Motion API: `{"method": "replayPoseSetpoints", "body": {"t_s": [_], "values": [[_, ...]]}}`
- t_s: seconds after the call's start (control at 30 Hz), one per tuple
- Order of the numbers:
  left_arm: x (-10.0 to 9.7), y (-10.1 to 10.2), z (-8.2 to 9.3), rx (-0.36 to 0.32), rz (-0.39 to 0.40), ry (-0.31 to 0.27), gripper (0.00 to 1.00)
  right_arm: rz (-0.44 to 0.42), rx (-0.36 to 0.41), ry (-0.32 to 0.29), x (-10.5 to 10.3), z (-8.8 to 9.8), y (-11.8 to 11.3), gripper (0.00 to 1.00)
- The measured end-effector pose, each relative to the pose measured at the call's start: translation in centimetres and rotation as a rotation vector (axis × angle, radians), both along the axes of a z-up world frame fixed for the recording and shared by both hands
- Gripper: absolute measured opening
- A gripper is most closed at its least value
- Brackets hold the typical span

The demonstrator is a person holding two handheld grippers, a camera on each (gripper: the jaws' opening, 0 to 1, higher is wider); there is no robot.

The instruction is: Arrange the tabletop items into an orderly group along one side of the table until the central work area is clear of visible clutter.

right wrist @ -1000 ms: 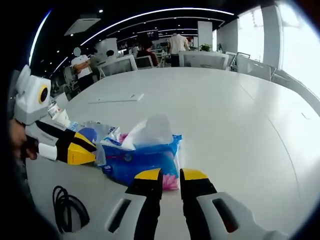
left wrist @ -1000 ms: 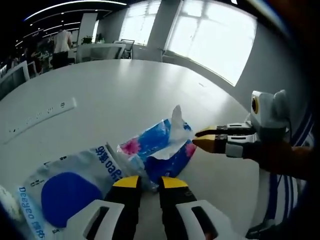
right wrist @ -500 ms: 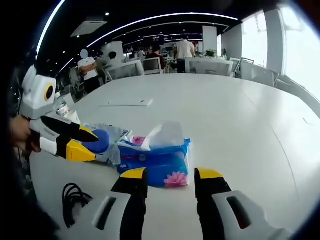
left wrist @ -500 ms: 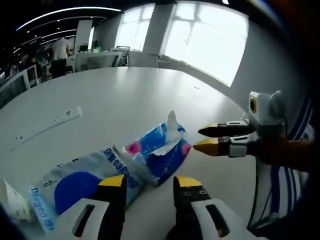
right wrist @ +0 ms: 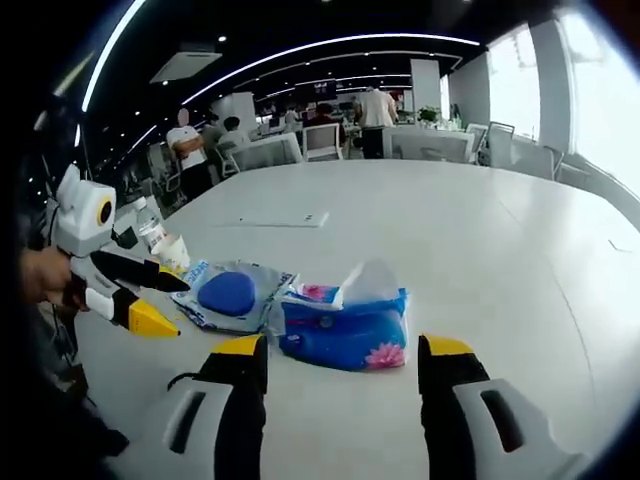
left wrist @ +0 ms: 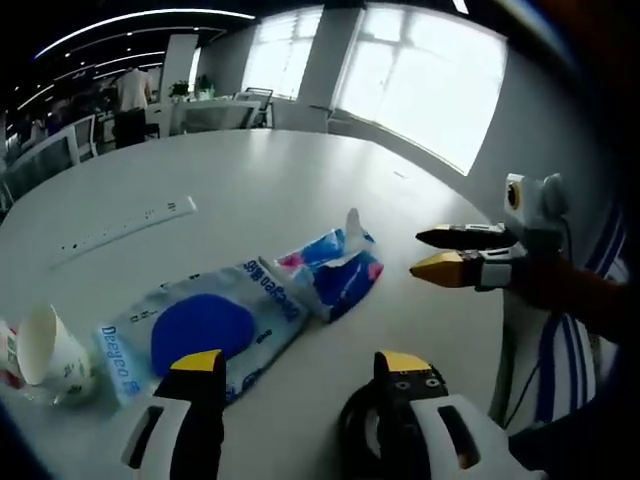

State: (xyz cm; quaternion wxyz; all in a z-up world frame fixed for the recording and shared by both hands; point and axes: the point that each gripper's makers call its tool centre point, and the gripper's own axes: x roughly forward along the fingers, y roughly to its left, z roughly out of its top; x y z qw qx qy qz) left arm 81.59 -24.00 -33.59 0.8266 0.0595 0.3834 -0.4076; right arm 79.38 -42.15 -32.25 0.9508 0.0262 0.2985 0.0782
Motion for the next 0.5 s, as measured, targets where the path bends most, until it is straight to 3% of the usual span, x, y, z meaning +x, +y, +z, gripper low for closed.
{"method": "replayPoseSetpoints", "body": {"t_s": [0.5], "values": [[-3.8,2.2,-0.5,0.017,-0.011,0.035,0.65,0.057,0.004,0.088,-4.0,-1.5,3.0,0.68]]}}
